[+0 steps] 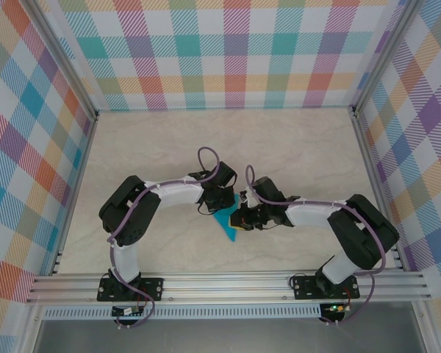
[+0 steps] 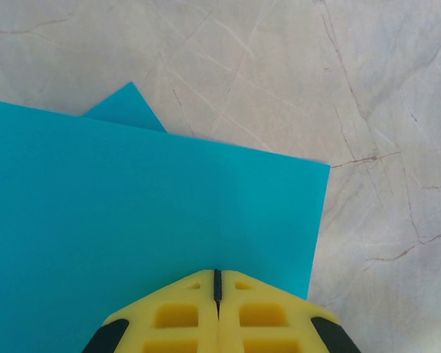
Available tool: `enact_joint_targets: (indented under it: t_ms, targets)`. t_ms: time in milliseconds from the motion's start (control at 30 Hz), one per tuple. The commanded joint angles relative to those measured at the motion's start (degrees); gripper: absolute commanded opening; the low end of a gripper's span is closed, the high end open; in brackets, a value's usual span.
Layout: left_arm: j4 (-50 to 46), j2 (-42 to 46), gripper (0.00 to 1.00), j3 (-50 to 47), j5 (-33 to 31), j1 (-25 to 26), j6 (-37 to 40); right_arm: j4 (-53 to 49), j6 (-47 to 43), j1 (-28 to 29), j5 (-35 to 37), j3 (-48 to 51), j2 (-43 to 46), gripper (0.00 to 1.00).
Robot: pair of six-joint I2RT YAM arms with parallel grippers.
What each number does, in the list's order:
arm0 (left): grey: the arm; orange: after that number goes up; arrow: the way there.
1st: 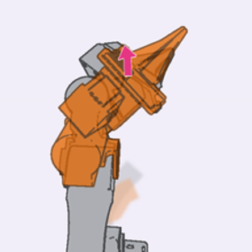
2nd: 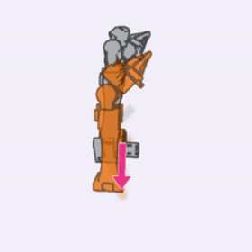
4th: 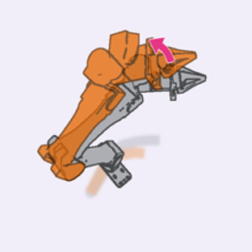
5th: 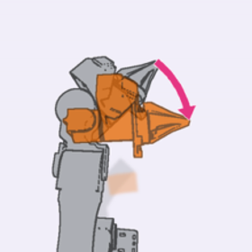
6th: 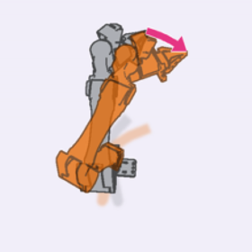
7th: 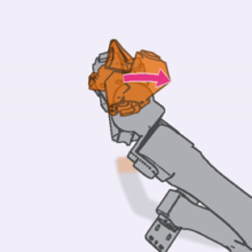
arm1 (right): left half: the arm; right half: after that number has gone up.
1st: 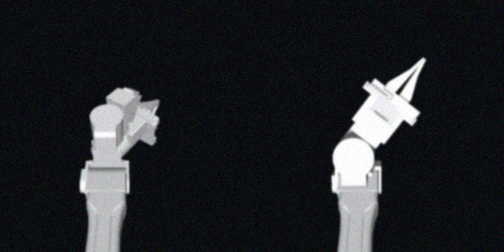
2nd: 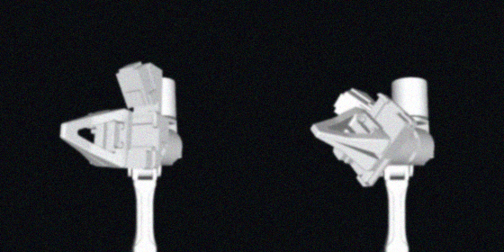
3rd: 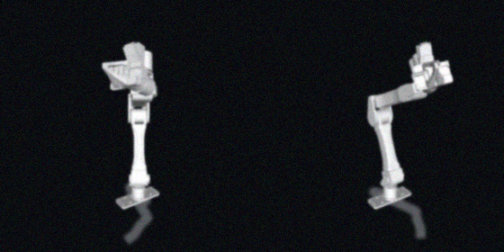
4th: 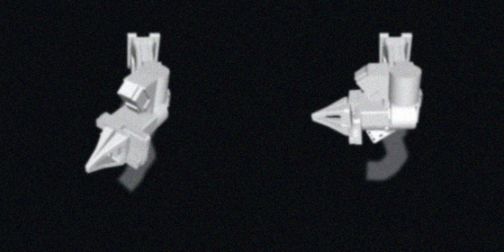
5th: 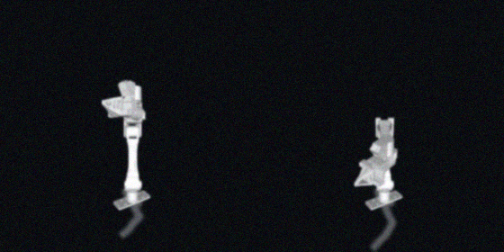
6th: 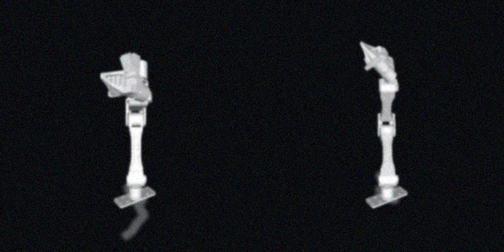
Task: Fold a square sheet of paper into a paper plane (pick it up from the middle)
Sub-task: Move the paper to the center of the table, then fold the wing for the fifth time at the center of the table.
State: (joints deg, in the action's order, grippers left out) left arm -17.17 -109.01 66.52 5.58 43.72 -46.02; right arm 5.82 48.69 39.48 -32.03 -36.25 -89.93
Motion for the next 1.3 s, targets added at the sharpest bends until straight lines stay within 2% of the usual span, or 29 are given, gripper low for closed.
enact_joint_targets:
  t_ms: [0,133,233,333,400,467,500,567,667,900,1133,1200,1267]
  targets:
    - [-0.8,-2.6,0.0,-1.2,2.0,-0.1,0.0,1.1,1.4,0.2,2.1,-1.2,-2.1,0.09]
    - [0.0,-1.0,0.0,-1.4,3.0,0.0,0.4,-5.8,-1.1,-0.1,5.7,-2.3,-4.2,0.07]
    - [-0.2,1.9,0.06,-1.0,3.4,0.1,1.6,-5.2,-1.2,-1.1,6.4,0.4,-5.6,0.06]
    - [-1.4,7.1,0.2,-0.9,2.2,0.1,2.7,-5.2,-2.5,-1.9,5.6,1.3,-6.6,0.06]
    - [-3.0,10.6,0.36,-1.2,-0.1,0.1,3.0,-5.9,-3.4,-2.1,5.7,1.0,-7.4,0.06]
    - [-5.1,13.8,0.44,-2.2,-3.1,0.1,2.5,-5.9,-4.0,-2.3,5.5,1.0,-8.1,0.06]
    - [-6.2,15.4,0.52,-3.2,-5.0,0.1,1.9,-5.8,-4.3,-2.5,5.1,1.0,-8.6,0.06]
    - [-7.2,18.4,0.55,-6.0,-7.7,0.0,-0.2,-4.5,-4.2,-2.7,4.5,1.6,-8.9,0.06]
    - [-3.6,22.0,0.63,-12.2,-7.5,0.0,-4.9,-3.9,-4.9,-2.9,3.4,1.4,-9.9,0.06]
    - [7.7,18.0,0.63,-15.6,0.8,0.1,-8.6,-2.8,-5.0,-3.1,2.8,1.7,-11.4,0.05]
    - [8.4,11.7,0.62,-12.7,2.3,0.0,-9.3,-2.6,-4.9,-3.4,2.9,2.1,-10.9,0.05]
    - [8.9,10.0,0.59,-11.6,3.3,0.0,-9.2,-2.6,-5.1,-3.4,3.0,2.1,-10.9,0.05]
    - [9.0,8.6,0.52,-10.4,4.3,0.1,-9.0,-2.5,-5.2,-3.4,3.0,2.1,-11.0,0.05]
